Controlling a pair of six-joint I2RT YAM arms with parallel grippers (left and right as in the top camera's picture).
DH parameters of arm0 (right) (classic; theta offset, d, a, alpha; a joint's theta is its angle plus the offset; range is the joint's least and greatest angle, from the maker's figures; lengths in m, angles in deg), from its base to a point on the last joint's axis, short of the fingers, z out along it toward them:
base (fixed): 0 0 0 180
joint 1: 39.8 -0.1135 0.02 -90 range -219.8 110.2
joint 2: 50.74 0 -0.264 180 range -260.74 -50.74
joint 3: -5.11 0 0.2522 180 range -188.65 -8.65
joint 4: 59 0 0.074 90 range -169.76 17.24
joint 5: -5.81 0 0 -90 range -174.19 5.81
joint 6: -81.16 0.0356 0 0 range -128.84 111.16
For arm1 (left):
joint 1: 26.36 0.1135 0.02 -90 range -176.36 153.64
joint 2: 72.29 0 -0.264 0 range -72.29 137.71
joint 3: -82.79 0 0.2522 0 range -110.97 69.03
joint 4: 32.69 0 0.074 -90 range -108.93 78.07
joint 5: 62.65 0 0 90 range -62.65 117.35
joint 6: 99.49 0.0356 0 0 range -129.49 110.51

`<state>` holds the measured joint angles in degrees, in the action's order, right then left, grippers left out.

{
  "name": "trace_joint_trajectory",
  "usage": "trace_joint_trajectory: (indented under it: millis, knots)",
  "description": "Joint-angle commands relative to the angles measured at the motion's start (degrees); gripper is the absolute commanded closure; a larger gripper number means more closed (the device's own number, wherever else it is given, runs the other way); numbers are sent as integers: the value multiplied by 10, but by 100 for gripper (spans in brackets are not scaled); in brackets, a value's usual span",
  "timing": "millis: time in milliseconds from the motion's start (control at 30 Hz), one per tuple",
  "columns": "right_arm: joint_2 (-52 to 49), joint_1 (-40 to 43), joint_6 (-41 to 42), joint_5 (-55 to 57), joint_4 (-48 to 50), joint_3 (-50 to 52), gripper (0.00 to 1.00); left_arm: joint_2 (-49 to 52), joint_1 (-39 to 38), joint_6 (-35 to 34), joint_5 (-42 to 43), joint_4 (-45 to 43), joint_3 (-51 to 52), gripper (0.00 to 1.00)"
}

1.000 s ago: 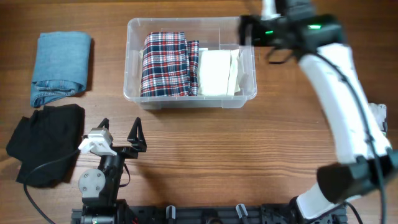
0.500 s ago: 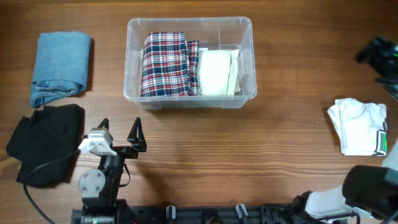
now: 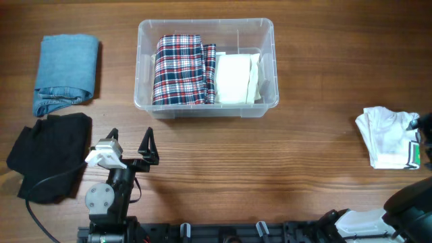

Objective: Pack container
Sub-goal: 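Move the right gripper to the white shirt with green print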

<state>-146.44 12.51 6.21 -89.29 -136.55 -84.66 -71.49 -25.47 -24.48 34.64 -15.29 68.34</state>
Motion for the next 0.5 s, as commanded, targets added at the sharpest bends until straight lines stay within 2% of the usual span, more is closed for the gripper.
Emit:
trace_joint_trajectory:
  millis: [0, 167, 300, 467]
  knots:
    - [7, 28, -28, 12, 26, 34, 0, -4, 5, -5, -5, 2, 3, 0]
    - [-1, 70, -83, -21, 71, 45, 0, -4, 5, -5, -5, 2, 3, 0]
    - [-41, 78, -151, -89, 96, 45, 0, -4, 5, -5, -5, 2, 3, 0]
    - [-119, 78, -152, -92, 104, 45, 3, -4, 5, -5, -5, 2, 3, 0]
